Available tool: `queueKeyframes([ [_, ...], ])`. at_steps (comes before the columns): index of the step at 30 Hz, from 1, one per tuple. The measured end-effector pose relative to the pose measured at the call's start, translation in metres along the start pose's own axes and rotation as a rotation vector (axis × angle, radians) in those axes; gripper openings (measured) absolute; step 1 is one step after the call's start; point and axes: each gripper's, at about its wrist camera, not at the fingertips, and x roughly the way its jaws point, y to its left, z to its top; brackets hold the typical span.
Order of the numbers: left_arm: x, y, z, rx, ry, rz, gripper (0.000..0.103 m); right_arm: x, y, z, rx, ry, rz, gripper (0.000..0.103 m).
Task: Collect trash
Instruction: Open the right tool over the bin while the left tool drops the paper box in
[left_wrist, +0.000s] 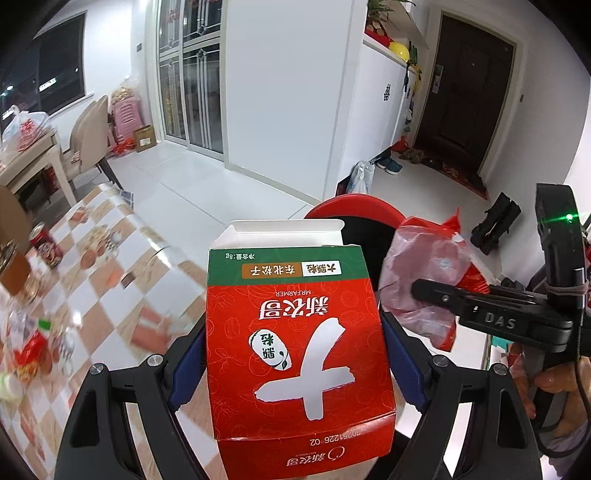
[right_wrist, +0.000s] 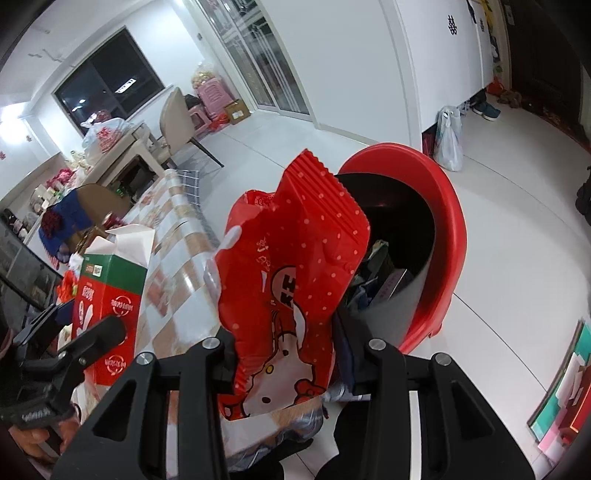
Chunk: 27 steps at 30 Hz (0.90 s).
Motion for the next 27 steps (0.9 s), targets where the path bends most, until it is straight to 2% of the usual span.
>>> queueKeyframes([
  [7,0.038,-0.014,0.023,0.063,0.022,-0.007,0.103,0.023,-0.013,0.022,-0.001,0.01,-0.032,0.045],
  [12,0.062,-0.024,0.033,0.102,0.039,-0.001,0.103,0.032,-0.029,0.033,0.023,0.005,-0.03,0.064],
  [14,0.07,-0.029,0.036,0.108,0.048,-0.001,0.103,0.032,-0.036,0.036,0.032,-0.003,-0.033,0.068],
  [27,0.111,-0.071,0.065,0.199,0.049,-0.017,0.103,-0.013,-0.081,0.015,0.141,-0.064,-0.044,0.068],
])
